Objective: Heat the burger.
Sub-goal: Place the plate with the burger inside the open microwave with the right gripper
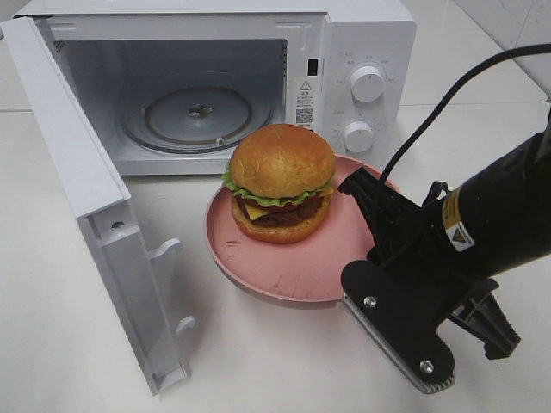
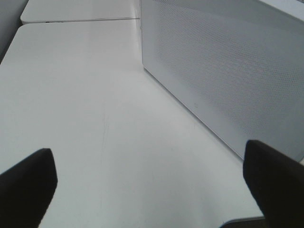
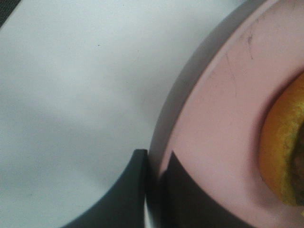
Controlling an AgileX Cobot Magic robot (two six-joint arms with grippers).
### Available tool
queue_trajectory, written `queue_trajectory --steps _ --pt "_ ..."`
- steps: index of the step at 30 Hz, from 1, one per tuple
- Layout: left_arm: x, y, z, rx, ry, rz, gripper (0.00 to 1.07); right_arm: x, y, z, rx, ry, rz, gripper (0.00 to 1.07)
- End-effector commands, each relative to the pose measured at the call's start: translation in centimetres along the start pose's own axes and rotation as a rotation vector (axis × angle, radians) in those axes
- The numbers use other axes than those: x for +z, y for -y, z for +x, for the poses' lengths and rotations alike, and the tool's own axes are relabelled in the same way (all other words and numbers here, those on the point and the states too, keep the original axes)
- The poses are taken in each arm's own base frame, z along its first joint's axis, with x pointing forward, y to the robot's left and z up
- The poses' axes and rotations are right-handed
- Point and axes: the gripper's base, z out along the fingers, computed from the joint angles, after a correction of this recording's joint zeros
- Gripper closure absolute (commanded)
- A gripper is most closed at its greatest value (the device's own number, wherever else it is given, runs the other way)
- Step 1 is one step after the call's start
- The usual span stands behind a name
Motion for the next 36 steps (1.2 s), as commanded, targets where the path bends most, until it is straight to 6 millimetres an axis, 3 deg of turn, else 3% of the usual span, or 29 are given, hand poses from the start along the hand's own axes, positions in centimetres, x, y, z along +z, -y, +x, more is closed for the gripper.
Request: queue_trajectory --steps 1,9,36 --pt "-0.2 0.1 0.1 -0.009 0.025 0.001 0.07 -0.8 1.5 0.7 -0.039 0.016 0.089 1.07" --pt "-0.2 0.1 0.1 -0.009 0.025 0.001 0.07 -1.4 2.4 2.4 -0.052 -0.004 0.097 1.07" --pt "-0.2 0.1 0.1 -0.009 0.025 0.001 0.07 -2.0 3.9 2.5 -0.046 0.004 0.135 1.07"
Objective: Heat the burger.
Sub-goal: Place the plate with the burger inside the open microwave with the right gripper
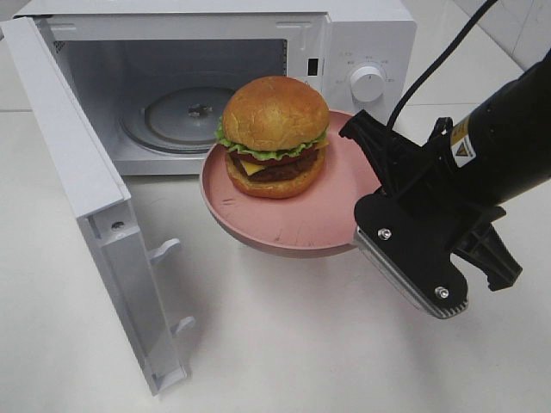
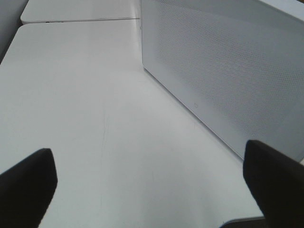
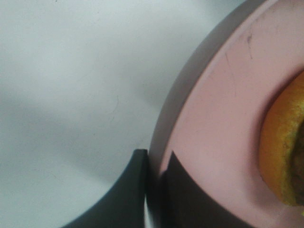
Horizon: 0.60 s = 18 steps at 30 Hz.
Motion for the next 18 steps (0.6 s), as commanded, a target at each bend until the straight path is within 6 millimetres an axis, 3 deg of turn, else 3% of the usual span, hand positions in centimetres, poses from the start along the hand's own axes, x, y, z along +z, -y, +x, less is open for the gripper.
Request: queue_trajectory --steps 1,18 --pt "-0.2 0.1 0.1 -0.009 0.025 0.001 0.07 -0.1 1.3 0.1 0.027 0.003 0.095 1.07" --pt "-0.2 0.1 0.1 -0.009 0.025 0.001 0.07 1.5 3.4 -1.4 0.076 0.079 0.16 1.07"
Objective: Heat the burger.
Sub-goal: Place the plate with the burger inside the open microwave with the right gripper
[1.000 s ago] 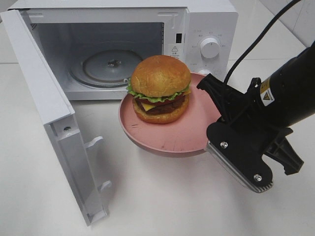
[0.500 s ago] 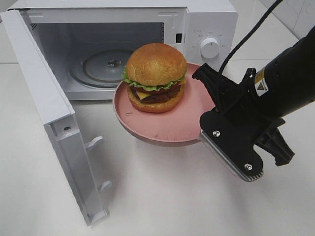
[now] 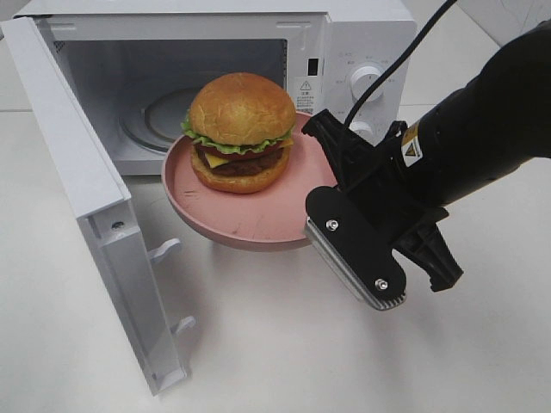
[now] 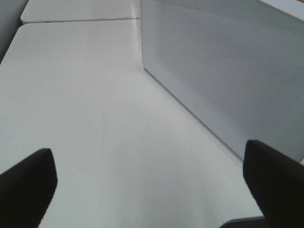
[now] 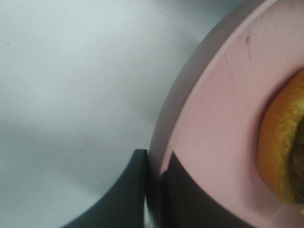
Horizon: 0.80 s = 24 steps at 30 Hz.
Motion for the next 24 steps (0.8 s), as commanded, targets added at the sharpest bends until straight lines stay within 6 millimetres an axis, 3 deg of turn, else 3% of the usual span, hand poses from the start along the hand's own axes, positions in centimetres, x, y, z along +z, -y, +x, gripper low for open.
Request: queue_trajectory --steps 1,24 --pt "-0.2 0.1 0.1 -0.009 0.025 0.001 0.07 -0.2 1.9 -0.1 0.026 0.012 0.107 1.07" --pt "-0.2 0.1 0.1 -0.009 0.025 0.001 0.07 2.5 6.0 0.1 0.021 0.015 0.055 1.07"
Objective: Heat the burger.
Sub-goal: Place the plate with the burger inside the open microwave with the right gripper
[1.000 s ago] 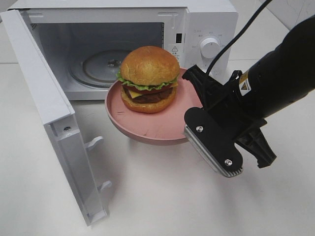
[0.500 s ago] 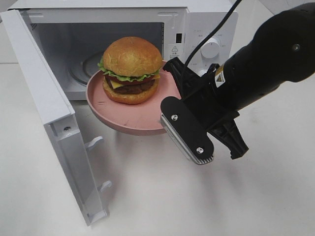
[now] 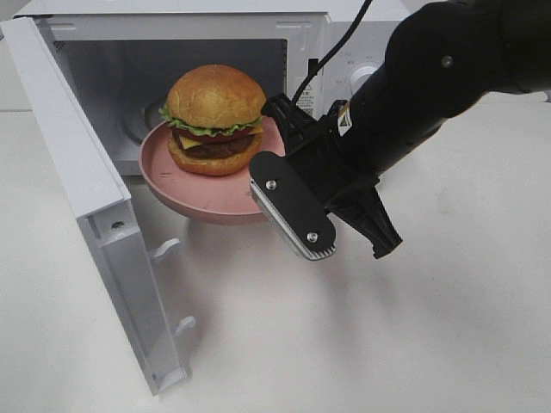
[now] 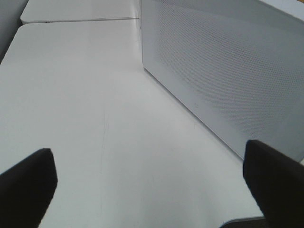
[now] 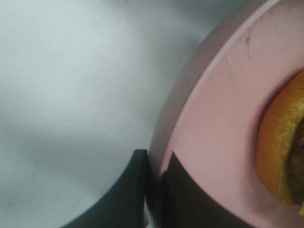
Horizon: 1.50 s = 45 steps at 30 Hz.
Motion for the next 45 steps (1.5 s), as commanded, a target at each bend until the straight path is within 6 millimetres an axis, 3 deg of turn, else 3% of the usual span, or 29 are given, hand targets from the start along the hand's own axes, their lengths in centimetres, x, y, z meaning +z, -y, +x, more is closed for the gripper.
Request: queue_trajectory --steps 1,11,45 --pt "-0.2 0.1 0.1 -0.009 0.025 0.001 0.07 -0.5 1.7 0.0 -0.007 -0.003 0.076 1.07" --pt "-0.2 0.1 0.1 -0.009 0.025 0.001 0.07 0.7 4.3 0.1 0.0 -0.001 0.064 1.07" --pt "-0.2 0.1 0.1 -0.009 0.025 0.001 0.07 5.4 9.2 0.6 0.072 -0.021 0.054 1.07"
